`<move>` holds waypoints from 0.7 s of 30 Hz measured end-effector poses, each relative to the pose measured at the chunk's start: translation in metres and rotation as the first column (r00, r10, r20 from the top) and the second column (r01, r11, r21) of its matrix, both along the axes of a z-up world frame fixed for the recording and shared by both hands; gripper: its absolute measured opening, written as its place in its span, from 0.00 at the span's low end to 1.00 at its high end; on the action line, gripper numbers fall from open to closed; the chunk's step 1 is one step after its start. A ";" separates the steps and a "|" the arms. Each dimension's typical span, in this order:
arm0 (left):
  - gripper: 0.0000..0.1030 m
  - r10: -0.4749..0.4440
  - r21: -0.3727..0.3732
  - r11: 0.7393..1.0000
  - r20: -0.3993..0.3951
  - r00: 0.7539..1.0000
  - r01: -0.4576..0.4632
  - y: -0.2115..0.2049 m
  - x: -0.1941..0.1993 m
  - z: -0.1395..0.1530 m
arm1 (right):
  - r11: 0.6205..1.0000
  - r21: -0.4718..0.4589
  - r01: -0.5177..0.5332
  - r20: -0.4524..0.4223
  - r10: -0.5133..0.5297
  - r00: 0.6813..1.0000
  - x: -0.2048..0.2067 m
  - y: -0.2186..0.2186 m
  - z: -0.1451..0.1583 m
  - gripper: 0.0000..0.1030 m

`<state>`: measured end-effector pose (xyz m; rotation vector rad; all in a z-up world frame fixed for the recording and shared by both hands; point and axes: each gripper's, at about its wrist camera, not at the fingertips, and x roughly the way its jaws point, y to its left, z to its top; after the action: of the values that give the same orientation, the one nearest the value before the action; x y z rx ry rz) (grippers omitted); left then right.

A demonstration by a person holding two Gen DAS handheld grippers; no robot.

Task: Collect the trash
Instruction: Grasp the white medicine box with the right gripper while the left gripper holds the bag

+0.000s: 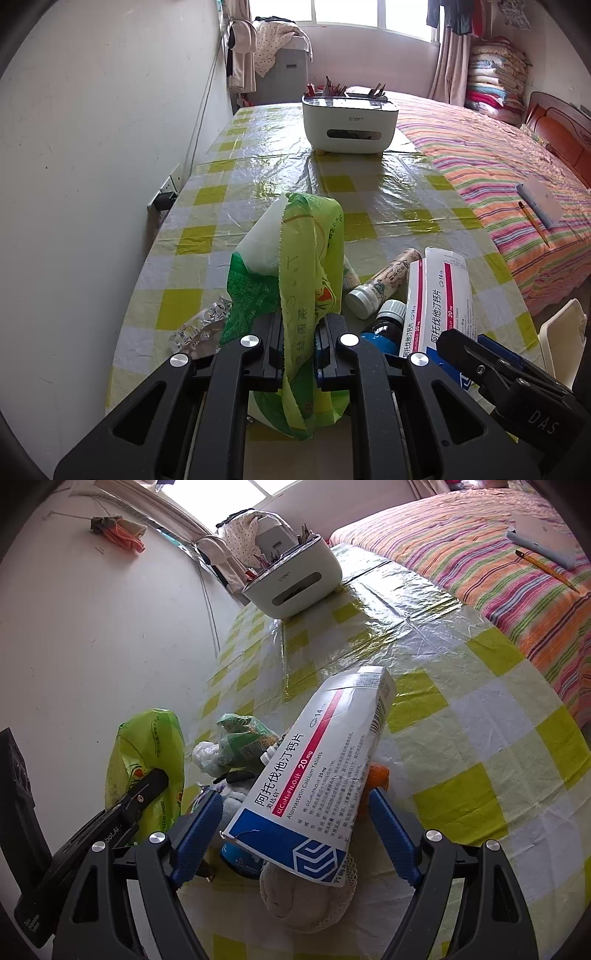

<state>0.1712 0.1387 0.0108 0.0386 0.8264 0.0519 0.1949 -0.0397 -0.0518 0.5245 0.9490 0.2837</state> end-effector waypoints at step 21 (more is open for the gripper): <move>0.10 -0.050 -0.093 0.994 0.056 0.997 0.055 0.001 -0.029 0.014 | 0.998 -0.068 -0.013 0.052 0.016 0.999 -0.007 -0.006 -0.001 0.33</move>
<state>0.1425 0.1400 0.0244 -0.0303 0.7733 -0.0362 0.1876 -0.0457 -0.0530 0.4463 0.9086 0.2761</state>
